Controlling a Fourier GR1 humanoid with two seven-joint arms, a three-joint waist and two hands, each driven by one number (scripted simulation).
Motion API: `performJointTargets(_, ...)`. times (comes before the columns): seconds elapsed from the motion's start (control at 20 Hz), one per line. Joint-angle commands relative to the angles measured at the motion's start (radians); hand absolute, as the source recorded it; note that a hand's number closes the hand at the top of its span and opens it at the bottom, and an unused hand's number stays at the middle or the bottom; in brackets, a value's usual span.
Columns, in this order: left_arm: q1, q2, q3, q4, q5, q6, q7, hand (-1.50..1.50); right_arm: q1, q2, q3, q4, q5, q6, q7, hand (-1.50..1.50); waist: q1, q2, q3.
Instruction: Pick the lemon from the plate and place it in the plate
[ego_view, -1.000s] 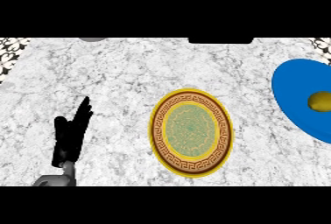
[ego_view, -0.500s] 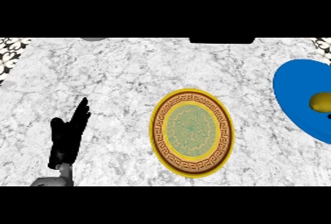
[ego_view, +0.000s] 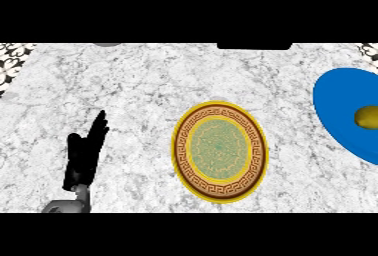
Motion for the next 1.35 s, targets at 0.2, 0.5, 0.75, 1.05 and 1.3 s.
performJointTargets(0.2,0.007,-0.013,-0.002,-0.005,-0.006,0.003,0.002,0.00,0.044,-0.039,-0.015,0.023,-0.023,-0.007,-0.027,-1.50,0.003,0.002,0.001)
performJointTargets(0.5,0.027,0.012,0.015,-0.029,0.010,-0.023,0.005,0.00,0.114,-0.087,-0.045,0.035,-0.056,0.027,-0.074,-1.50,0.003,0.001,0.002)
performJointTargets(0.75,0.006,0.000,0.020,-0.009,0.007,-0.012,0.010,0.00,0.101,-0.063,-0.064,0.033,-0.082,-0.047,-0.049,-1.50,0.001,0.000,0.001)
performJointTargets(1.05,-0.005,-0.024,-0.001,0.014,-0.005,-0.008,-0.013,0.00,0.117,-0.113,-0.074,0.045,-0.086,-0.040,-0.026,-1.50,0.010,0.004,0.004)
performJointTargets(1.3,-0.017,-0.017,0.010,0.046,0.003,-0.023,-0.028,0.00,0.137,-0.122,-0.064,0.046,-0.077,-0.074,-0.009,-1.50,0.004,0.003,0.003)
